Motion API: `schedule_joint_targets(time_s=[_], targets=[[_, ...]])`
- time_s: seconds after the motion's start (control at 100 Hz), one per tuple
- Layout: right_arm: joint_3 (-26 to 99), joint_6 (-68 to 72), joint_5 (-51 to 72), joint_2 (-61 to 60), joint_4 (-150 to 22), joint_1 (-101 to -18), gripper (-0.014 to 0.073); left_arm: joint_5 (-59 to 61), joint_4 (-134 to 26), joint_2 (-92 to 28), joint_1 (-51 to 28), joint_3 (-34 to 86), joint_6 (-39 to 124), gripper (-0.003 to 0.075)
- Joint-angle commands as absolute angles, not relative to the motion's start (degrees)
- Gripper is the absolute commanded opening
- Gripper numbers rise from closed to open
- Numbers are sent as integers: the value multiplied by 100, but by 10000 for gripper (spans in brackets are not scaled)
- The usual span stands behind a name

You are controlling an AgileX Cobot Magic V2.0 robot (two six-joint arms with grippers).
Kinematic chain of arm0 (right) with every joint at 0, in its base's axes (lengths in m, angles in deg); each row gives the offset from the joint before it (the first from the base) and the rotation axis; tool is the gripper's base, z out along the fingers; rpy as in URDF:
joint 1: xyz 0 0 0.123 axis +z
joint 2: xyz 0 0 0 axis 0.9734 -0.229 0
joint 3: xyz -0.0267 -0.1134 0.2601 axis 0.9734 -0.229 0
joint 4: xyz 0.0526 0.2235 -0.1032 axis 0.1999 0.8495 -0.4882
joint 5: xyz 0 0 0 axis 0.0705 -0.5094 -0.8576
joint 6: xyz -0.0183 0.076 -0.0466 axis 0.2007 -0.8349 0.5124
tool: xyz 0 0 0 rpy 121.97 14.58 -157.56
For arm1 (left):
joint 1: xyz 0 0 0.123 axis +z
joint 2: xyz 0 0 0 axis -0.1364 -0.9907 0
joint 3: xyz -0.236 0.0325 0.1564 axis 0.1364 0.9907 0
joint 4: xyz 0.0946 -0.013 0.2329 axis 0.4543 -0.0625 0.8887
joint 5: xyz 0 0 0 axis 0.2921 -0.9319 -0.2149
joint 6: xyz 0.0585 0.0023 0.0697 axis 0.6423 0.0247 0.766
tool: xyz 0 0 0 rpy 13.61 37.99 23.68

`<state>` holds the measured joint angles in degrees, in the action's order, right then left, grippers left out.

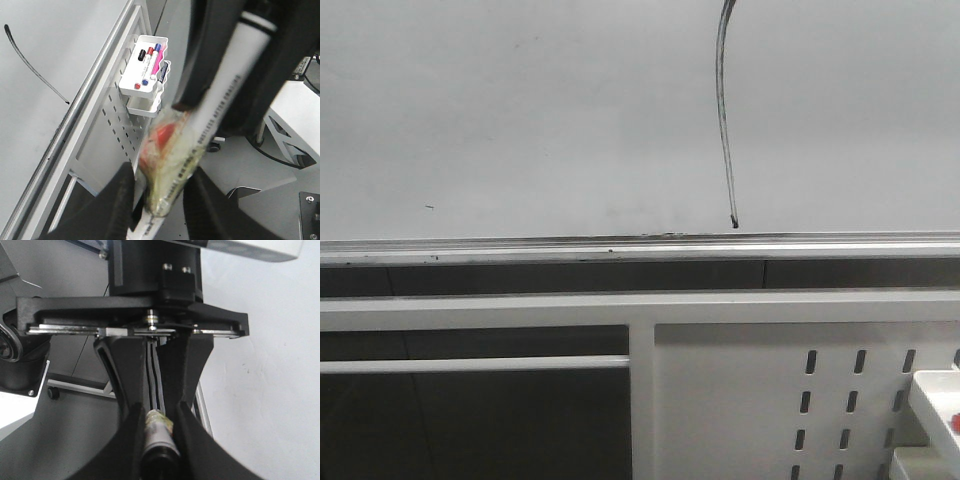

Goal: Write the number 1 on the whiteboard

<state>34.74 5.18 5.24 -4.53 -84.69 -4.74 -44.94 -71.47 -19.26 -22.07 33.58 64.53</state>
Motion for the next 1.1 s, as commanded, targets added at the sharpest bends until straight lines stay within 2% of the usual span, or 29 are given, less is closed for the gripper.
schedule_joint_targets(time_s=[0.0,0.08,0.24,0.48,0.53,0.58,0.7,0.75,0.78,0.86,0.93,1.0,1.09], targets=[[3686,552,944,-362,-8480,-478,-77,-4243,-7487,-1931,-2208,3168,6443,189],[3686,552,944,-362,-8480,-478,-77,-4243,-7487,-1931,-2208,3168,6443,141],[3686,552,944,-362,-8480,-478,-77,-4232,-7487,-1931,-2208,3168,6443,-17],[3686,552,944,-362,-8480,-478,-59,-4232,-7487,-1931,-2208,3168,6443,-20],[3686,552,944,-362,-8480,-478,-10,-4222,-7487,-1931,-2208,3168,6443,-20],[3686,552,932,-351,-8480,-478,76,-4222,-7487,-1953,-2208,3168,6443,-20],[3686,552,801,-270,-8523,-526,389,-4070,-7680,-2047,-2208,3195,6443,-20],[3686,552,684,-184,-8553,-611,470,-3760,-7912,-2060,-2208,3289,6443,-20],[3686,552,555,-119,-8561,-676,489,-3514,-8064,-2060,-2208,3389,6443,-20],[3686,514,110,179,-8561,-935,465,-2678,-8526,-2060,-2208,3661,6507,-20],[3686,342,-344,492,-8576,-1222,395,-1959,-9089,-2060,-2208,3929,6788,-20],[3686,129,-750,814,-8589,-1506,272,-1326,-9863,-2090,-2208,4187,7242,-20],[3592,9,-997,1317,-8589,-1788,53,-722,-11014,-2231,-2208,4463,7978,-20]])
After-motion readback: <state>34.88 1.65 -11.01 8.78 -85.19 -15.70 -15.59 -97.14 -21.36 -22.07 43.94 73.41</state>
